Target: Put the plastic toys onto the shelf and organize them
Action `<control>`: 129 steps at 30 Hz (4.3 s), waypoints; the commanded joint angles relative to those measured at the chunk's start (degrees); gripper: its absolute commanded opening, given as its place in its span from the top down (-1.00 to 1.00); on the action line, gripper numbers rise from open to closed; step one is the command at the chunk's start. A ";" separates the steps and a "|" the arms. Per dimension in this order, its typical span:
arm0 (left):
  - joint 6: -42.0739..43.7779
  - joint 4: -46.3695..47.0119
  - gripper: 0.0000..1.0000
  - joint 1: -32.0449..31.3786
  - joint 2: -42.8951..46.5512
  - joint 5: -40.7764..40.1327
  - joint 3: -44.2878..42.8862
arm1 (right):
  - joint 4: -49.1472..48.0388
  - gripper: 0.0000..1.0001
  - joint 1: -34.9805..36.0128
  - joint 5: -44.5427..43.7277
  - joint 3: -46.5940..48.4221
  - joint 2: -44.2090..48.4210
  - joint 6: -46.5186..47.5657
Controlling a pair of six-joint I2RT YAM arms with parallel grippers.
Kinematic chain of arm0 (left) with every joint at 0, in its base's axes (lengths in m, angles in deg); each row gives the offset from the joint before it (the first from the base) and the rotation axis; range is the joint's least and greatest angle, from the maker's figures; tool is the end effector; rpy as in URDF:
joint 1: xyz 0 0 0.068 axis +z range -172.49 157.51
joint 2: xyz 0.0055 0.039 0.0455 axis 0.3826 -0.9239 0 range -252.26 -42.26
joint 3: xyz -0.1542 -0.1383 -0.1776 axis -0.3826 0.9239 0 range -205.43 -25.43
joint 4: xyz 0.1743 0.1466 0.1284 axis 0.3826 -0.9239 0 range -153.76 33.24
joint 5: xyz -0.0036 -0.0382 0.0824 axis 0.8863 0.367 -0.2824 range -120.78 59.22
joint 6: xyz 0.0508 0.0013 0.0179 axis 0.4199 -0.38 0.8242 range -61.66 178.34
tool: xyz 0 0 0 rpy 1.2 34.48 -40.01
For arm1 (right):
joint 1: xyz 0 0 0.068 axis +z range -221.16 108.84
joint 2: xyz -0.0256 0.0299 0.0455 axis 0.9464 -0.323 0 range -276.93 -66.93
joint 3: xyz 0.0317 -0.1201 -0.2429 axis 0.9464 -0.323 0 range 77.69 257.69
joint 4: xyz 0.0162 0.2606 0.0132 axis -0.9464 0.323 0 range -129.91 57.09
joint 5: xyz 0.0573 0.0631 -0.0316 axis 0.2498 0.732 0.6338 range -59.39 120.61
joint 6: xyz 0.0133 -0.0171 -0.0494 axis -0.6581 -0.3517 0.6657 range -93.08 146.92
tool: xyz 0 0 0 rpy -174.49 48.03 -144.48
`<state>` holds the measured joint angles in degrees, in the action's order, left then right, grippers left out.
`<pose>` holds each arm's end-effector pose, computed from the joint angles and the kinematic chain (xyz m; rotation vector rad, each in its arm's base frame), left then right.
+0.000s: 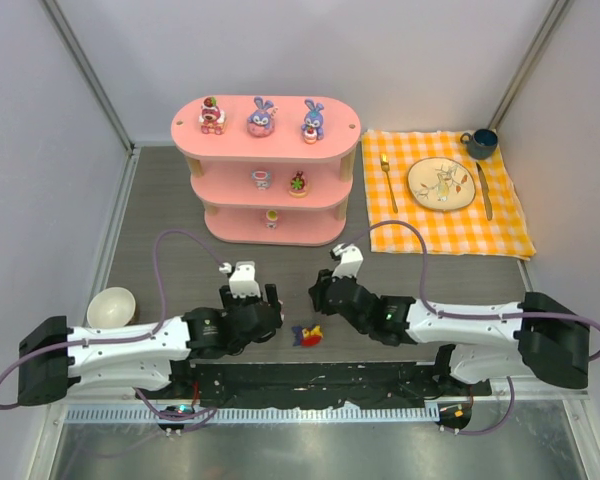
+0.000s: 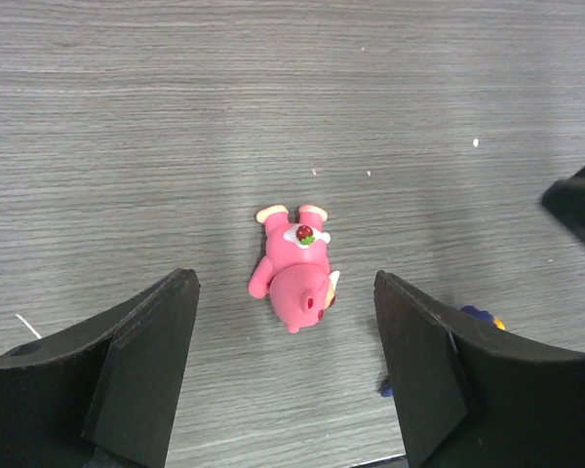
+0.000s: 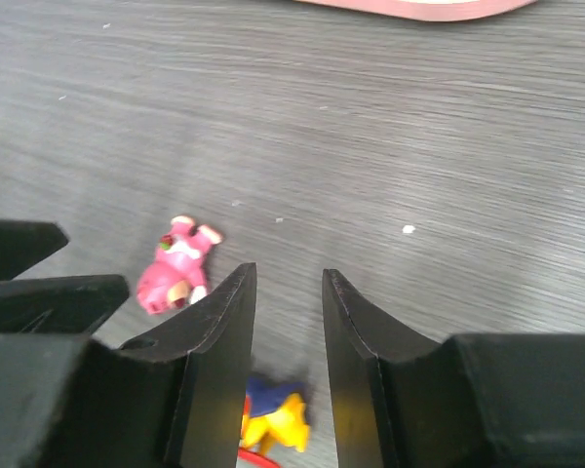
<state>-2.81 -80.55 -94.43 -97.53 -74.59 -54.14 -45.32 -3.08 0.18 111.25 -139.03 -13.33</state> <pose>0.0790 -0.1627 0.1979 -0.1088 2.1807 -0.3687 0.1121 0.2304 0.2017 -0.2039 2.1049 0.5853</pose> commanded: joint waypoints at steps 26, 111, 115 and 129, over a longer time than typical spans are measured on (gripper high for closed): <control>-3.28 4.89 -0.42 -6.37 -14.87 -4.88 -2.05 | 4.36 0.21 -5.14 -2.79 -7.63 7.32 -1.23; 10.24 14.81 0.80 -6.37 -16.37 -10.32 0.06 | 4.79 0.20 -6.64 -0.85 -8.60 5.47 -1.76; 19.46 30.13 0.88 -6.11 -12.16 -8.59 3.91 | 4.79 0.20 -6.90 -0.77 -8.95 5.56 -1.67; 33.81 47.33 1.00 13.04 -18.90 9.34 -0.29 | 8.66 0.20 -9.01 -1.91 -9.57 11.53 -0.44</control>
<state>25.91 -42.74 -84.73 -112.46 -70.42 -49.52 -37.56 -11.58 0.09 101.35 -130.53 -14.75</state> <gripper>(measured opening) 0.401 0.401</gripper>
